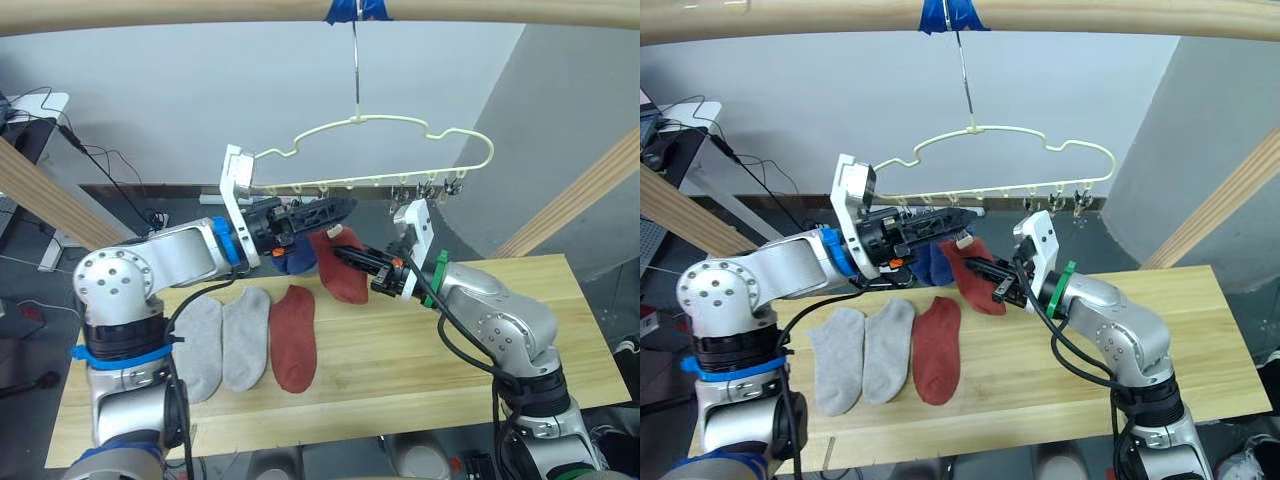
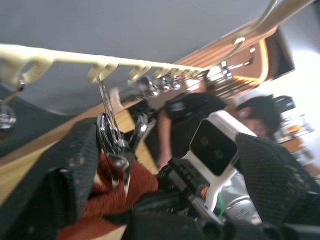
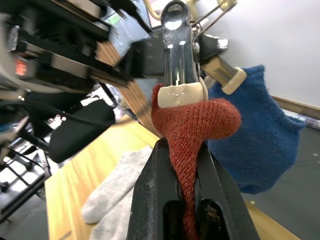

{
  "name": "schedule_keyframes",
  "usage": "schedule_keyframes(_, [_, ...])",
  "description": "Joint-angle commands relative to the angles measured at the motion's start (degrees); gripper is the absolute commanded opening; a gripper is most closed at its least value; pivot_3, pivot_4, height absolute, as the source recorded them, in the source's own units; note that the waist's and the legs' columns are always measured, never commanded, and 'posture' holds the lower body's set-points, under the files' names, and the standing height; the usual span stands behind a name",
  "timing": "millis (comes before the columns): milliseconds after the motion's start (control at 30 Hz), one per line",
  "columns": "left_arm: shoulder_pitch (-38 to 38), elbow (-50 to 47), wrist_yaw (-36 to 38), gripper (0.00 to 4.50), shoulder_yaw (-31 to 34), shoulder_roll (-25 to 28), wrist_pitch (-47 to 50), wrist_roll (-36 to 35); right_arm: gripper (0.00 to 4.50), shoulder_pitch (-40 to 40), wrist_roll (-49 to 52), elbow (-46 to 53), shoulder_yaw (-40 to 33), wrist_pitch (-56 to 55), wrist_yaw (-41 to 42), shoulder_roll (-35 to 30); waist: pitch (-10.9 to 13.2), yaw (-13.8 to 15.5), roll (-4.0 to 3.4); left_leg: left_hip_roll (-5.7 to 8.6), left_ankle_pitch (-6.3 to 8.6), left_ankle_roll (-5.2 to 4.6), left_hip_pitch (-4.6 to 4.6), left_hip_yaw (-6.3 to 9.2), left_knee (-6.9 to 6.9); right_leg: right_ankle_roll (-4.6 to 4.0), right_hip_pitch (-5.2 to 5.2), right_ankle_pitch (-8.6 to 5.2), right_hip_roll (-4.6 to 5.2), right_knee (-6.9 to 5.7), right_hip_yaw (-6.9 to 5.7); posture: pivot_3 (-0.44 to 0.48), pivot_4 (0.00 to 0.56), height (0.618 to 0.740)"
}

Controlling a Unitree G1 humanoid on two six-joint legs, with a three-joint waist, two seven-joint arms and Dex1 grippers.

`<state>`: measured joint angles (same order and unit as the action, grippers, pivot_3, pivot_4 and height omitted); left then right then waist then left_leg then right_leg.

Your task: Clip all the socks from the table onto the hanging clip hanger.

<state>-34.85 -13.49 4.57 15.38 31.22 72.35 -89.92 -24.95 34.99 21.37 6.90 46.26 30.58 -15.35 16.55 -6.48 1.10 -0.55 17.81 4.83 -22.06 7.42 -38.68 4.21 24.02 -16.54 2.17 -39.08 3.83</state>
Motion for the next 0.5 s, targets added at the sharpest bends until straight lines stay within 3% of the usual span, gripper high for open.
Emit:
schedule_keyframes(33, [2.4,-4.8,0.6,4.5,0.2,3.6,-1.0,-3.3,1.13,0.6,-0.3,0.5,-0.1,-1.7,0.0,0.3,0.0,0.1,0.0,0.0,0.0,0.0,-0.02,0.01,0.0,0.0,0.03,0.0,0.0,-0.01,-0.01,-0.094,0.265,0.74])
schedule_keyframes(233, [11.1,-12.2,5.7,4.5,0.0,12.2,-2.3,3.0,3.27,4.2,-1.7,1.1,-0.7,-2.5,0.8,-2.7,0.0,0.7,-0.01,0.0,0.0,0.01,-0.1,0.0,0.0,0.0,0.07,0.0,0.01,0.02,0.0,-0.067,0.268,0.74])
schedule_keyframes(333, [15.1,-16.1,9.7,4.5,-2.0,11.6,-7.8,11.2,4.34,7.9,-3.5,2.8,-1.8,-3.3,0.3,-6.0,0.0,1.7,-0.03,0.0,0.0,0.01,-0.11,-0.03,0.04,0.0,0.09,0.0,0.01,0.07,-0.01,-0.064,0.27,0.74])
schedule_keyframes(500, [19.9,-20.9,13.4,4.5,-5.7,7.8,-19.1,25.2,4.48,12.9,-7.4,6.2,-3.9,-6.2,-2.8,-8.9,0.0,2.2,-0.03,0.0,-0.01,0.02,-0.23,-0.04,-0.01,0.0,0.08,0.01,0.02,0.08,-0.02,-0.077,0.274,0.74])
